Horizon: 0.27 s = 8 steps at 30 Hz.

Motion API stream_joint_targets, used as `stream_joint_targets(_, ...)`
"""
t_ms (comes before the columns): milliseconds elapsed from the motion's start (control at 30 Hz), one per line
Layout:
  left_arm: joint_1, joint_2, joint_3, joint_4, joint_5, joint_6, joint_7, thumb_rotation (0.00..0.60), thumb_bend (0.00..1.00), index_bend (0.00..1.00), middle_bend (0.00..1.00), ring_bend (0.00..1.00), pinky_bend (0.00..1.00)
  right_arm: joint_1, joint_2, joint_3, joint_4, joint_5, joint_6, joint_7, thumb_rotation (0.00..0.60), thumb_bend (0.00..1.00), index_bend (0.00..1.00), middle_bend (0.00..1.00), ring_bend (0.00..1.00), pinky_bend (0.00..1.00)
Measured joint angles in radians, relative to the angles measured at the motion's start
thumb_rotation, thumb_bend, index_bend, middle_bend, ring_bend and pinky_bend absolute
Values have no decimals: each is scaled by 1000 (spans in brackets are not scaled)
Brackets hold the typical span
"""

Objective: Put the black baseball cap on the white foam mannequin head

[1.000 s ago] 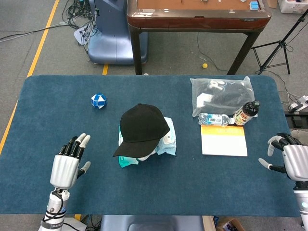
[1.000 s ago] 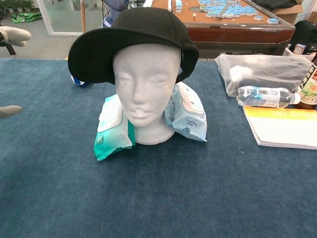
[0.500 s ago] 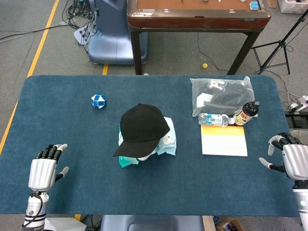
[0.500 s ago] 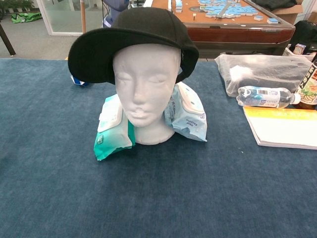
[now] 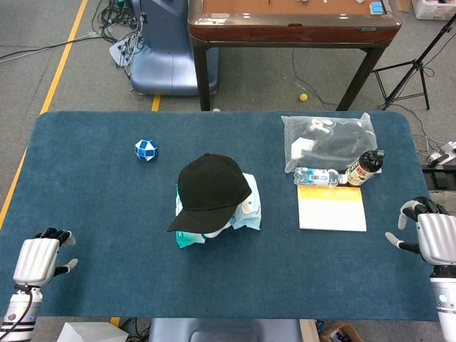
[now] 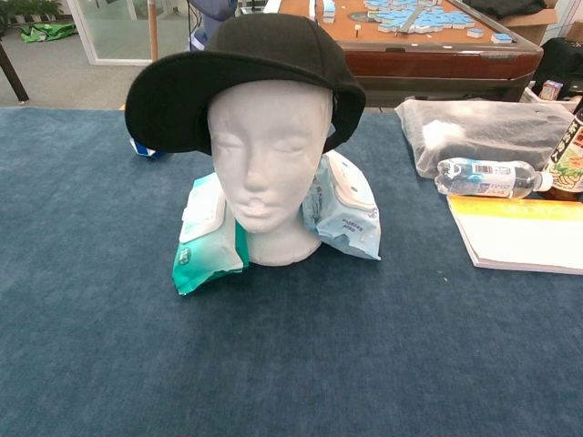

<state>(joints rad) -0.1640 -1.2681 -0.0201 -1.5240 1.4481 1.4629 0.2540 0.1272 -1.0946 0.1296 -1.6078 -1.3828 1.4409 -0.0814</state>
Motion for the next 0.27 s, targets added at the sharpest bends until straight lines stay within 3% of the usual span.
stream_joint_targets(267,2,26,-14,-5,-44,-33,-6,600,91,526,555,372,508,-1,-2,6,1,7,3,-6,600,0,660,438,244,322)
